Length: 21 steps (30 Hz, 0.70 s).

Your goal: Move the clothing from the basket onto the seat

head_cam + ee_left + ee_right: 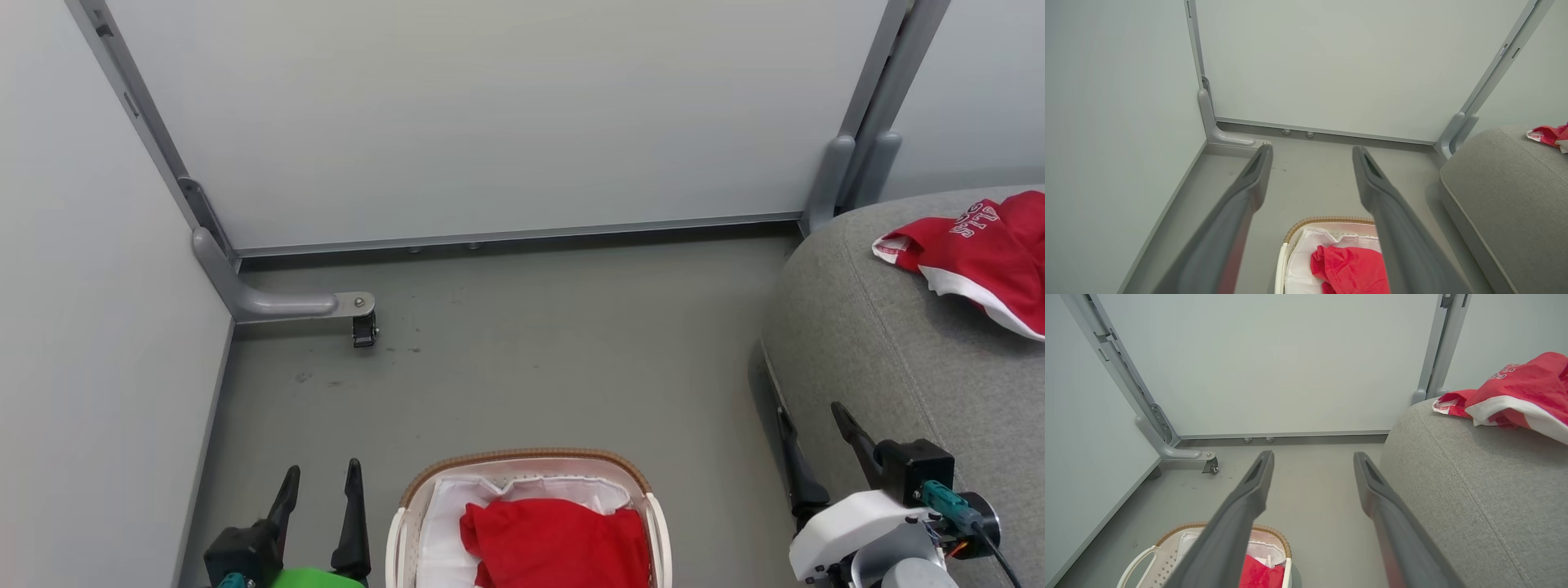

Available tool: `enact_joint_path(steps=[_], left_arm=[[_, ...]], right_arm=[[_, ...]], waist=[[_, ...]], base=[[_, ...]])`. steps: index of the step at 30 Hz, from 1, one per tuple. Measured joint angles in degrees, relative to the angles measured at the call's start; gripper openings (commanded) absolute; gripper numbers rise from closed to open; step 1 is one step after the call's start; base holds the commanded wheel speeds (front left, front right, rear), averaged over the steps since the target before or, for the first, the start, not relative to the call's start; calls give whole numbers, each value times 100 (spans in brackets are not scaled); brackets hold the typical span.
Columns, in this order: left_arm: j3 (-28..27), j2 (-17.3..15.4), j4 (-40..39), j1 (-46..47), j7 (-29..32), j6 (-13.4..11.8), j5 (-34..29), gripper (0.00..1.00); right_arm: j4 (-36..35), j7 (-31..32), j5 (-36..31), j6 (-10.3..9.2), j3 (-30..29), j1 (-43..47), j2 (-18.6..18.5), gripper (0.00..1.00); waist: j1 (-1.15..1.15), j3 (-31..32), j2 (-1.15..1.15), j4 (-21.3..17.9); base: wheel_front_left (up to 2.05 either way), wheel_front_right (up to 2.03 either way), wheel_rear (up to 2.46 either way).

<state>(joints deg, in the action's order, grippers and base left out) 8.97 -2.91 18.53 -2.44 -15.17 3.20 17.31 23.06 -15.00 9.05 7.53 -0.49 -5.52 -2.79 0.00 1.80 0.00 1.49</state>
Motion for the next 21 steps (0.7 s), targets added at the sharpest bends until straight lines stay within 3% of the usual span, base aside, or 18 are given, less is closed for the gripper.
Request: enact_joint_path(steps=[15,21], left_arm=[[263,2,89,196,0,36,-69,100],[1006,5,720,1040,0,203,-391,100]], right_arm=[[-122,0,-2,0,-68,-77,0,100],[-302,0,-156,0,-176,-402,0,100]], waist=[[0,-216,0,-59],[0,-665,0,-102]], base=[[0,0,0],[0,0,0]])
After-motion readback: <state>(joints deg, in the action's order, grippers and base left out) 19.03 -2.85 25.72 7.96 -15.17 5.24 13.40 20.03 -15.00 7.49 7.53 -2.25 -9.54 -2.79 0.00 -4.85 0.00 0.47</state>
